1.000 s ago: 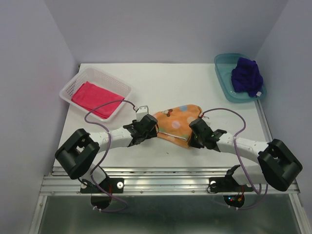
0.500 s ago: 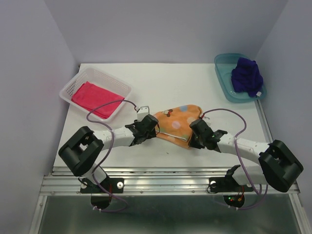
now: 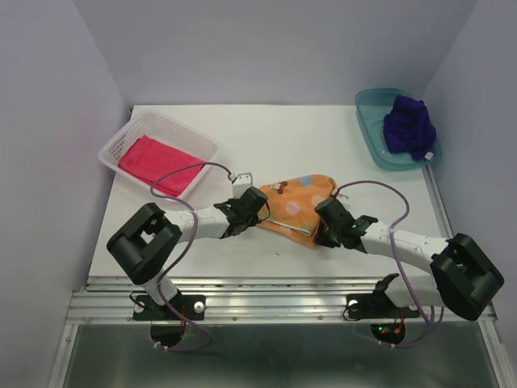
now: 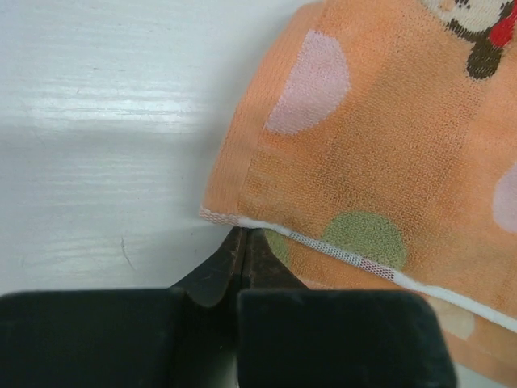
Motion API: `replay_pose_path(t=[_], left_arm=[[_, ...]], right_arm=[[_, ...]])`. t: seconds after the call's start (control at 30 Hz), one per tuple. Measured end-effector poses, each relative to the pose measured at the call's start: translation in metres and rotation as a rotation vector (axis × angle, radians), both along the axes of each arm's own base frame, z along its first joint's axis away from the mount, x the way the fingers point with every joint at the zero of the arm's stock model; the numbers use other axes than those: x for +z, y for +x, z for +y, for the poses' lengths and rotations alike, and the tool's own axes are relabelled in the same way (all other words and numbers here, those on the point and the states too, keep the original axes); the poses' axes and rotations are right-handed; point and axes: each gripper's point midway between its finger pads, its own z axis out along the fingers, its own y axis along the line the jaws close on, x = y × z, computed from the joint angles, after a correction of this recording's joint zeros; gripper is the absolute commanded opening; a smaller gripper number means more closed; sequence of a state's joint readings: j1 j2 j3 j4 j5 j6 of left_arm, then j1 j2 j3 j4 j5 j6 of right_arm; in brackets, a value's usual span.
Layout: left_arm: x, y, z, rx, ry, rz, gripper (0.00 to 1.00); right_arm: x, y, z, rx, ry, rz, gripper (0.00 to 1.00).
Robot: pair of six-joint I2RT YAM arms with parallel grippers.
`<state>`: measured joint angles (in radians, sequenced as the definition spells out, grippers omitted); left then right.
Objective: Fold and stack the towels
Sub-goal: Flatten out the crumpled towel
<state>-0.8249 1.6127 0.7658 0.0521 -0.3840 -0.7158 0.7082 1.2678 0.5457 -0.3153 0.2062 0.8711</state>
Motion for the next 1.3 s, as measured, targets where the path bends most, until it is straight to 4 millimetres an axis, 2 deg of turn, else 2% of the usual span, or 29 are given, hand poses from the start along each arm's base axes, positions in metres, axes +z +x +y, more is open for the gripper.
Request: replay_pose_path(t=[0.17,0.27,0.4,0.47,0.57,0.67,0.7,0.8,0.83,0.9,0.97,1.1,1.2,1.3], left_arm=[[-0.001,-0.006,-0.004,0.005,0.008,-0.008,0.0],[-0.001,-0.016,-0.012,-0.004,0.008,-0.009,0.0],[0.004,-0.038,-0.013,-0.02,0.007,0.014,0.0],[0.01,-0.052,-0.009,-0.033,-0.003,0.022,0.0],[0.043,-0.066,-0.012,-0.066,-0.1,-0.012,0.0],[0.085,-0.076,-0.017,-0.108,-0.249,-0.07,0.0],[0.109,-0.081,-0.019,-0.133,-0.329,-0.104,0.0],[0.164,-0.088,-0.02,-0.173,-0.494,-0.198,0.0],[0.176,-0.089,-0.018,-0.18,-0.528,-0.224,0.0],[0.199,-0.092,-0.013,-0.187,-0.582,-0.275,0.0],[0.212,-0.091,-0.009,-0.178,-0.602,-0.307,0.0],[0.231,-0.083,-0.005,-0.135,-0.611,-0.356,0.0],[0.236,-0.074,0.0,-0.087,-0.594,-0.384,0.0],[0.236,-0.063,0.007,-0.031,-0.563,-0.404,0.0]], right_arm=[[0.0,-0.001,-0.001,0.002,-0.001,0.0,0.09],[0.0,-0.003,-0.003,0.01,-0.008,0.002,0.06],[0.005,-0.011,-0.008,0.038,-0.015,0.001,0.01],[0.016,-0.015,-0.009,0.063,0.007,-0.017,0.01],[0.039,-0.017,-0.005,0.097,0.061,-0.073,0.01],[0.067,-0.022,-0.004,0.133,0.116,-0.139,0.01],[0.078,-0.022,-0.005,0.14,0.129,-0.162,0.01],[0.128,-0.02,-0.002,0.157,0.203,-0.273,0.01],[0.139,-0.02,-0.002,0.16,0.219,-0.296,0.01],[0.172,-0.018,0.0,0.169,0.274,-0.377,0.01],[0.194,-0.018,0.0,0.172,0.304,-0.425,0.01],[0.22,-0.014,-0.003,0.151,0.312,-0.478,0.01],[0.226,-0.005,-0.007,0.116,0.285,-0.493,0.01],[0.219,0.004,-0.009,0.082,0.242,-0.482,0.01]])
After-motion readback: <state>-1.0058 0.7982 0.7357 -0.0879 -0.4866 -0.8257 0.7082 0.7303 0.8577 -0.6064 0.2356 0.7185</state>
